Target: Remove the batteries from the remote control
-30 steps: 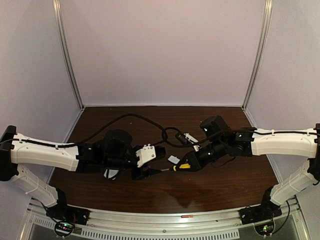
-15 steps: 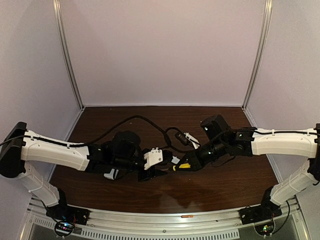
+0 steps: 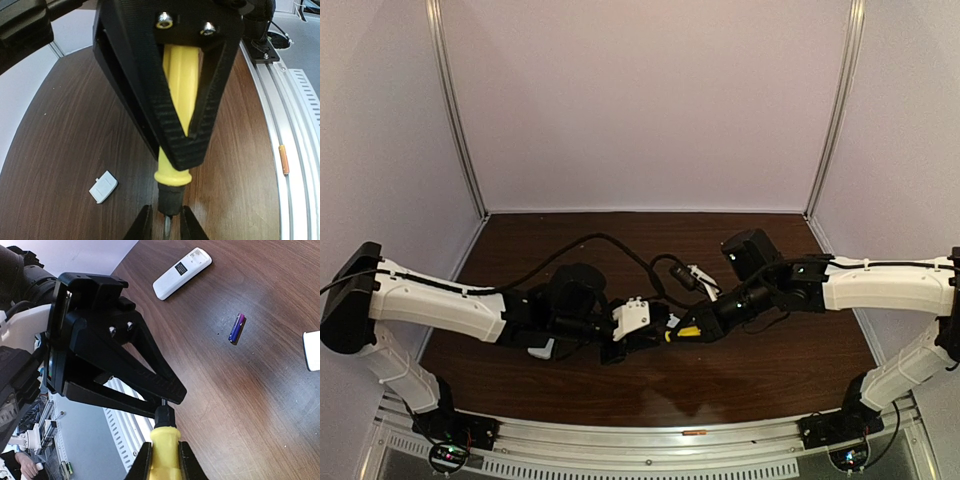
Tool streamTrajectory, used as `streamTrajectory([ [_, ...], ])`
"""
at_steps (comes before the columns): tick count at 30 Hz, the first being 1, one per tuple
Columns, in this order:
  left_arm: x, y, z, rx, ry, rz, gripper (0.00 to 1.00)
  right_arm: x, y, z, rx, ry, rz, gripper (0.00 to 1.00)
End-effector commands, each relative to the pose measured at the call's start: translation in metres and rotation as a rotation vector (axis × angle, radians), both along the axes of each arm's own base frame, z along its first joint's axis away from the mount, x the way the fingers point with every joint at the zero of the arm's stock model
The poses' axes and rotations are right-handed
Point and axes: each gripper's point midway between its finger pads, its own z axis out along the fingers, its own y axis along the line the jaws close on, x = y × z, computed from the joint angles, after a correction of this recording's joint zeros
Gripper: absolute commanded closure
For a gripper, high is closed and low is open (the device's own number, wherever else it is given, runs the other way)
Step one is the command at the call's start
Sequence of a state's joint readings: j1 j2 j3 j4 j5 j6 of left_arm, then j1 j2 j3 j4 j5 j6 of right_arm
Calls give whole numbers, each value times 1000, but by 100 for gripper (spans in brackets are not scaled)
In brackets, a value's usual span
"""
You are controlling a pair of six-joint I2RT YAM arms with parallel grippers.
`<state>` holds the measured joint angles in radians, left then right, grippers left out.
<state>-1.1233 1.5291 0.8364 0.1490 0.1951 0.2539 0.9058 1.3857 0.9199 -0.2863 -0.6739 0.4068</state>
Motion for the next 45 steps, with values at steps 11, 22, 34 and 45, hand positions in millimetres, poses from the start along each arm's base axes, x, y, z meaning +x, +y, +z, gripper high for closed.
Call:
streamTrajectory([
  [11,2,-14,15,-41,-16,-21,100,-3,9,24,68,-34,35,100],
  [22,-2,-10,19,-35,5,-20,100,13,4,24,18,-90,-41,71],
  [34,-8,9,15,-33,72,34,100,50,-8,27,-41,-192,-189,35],
  [45,-11,37,-7,-30,204,172,100,102,-40,43,-94,-297,-425,0],
])
